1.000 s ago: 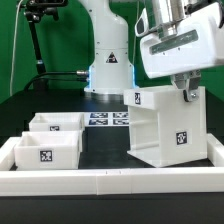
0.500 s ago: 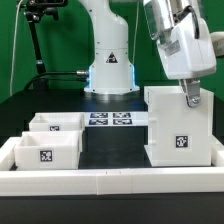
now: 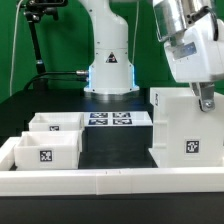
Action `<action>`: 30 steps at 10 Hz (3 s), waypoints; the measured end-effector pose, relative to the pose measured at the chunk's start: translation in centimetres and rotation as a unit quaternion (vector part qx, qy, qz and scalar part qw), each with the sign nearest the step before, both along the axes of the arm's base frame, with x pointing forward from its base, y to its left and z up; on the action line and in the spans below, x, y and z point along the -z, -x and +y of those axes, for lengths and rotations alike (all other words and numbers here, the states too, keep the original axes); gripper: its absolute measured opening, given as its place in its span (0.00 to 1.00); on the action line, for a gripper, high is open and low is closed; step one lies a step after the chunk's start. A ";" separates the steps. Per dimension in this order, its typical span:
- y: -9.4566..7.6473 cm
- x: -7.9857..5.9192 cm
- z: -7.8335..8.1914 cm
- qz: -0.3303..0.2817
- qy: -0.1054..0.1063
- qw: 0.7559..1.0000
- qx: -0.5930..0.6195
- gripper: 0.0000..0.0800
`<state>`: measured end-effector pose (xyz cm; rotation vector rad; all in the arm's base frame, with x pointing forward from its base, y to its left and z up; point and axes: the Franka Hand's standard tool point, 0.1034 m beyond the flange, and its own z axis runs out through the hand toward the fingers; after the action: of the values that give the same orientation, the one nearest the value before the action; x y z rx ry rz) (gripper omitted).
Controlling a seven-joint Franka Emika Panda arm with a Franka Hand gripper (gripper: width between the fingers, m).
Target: Assemble drawer
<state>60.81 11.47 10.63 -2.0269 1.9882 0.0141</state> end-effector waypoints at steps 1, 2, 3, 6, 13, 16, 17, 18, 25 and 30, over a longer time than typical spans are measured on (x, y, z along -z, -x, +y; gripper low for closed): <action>0.0 0.0 0.0 0.000 0.000 1.000 0.000 0.06; 0.0 0.0 0.0 0.000 0.000 1.000 0.000 0.06; -0.3 0.1 0.0 -0.001 0.000 1.000 0.001 0.06; -2.0 0.0 -0.1 -0.010 -0.001 1.000 0.006 0.06; -2.6 -0.3 -0.1 -0.014 -0.002 1.000 0.004 0.06; -2.6 -0.2 -0.1 -0.014 -0.002 1.000 0.002 0.63; -2.6 -0.2 -0.1 -0.014 -0.002 1.000 0.002 0.63; -2.6 -0.2 0.0 -0.014 -0.002 1.000 0.002 0.77; -1.0 -3.9 -2.7 -0.060 0.034 0.986 -0.153 0.81; 0.4 -3.9 -4.4 -0.069 0.073 0.932 -0.349 0.81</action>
Offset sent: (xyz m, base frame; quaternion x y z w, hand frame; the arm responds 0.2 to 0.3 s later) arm 0.0285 0.0023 -0.0051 0.0392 0.0181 0.0217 0.9988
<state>60.45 7.07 14.53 -2.6388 1.1264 -0.1213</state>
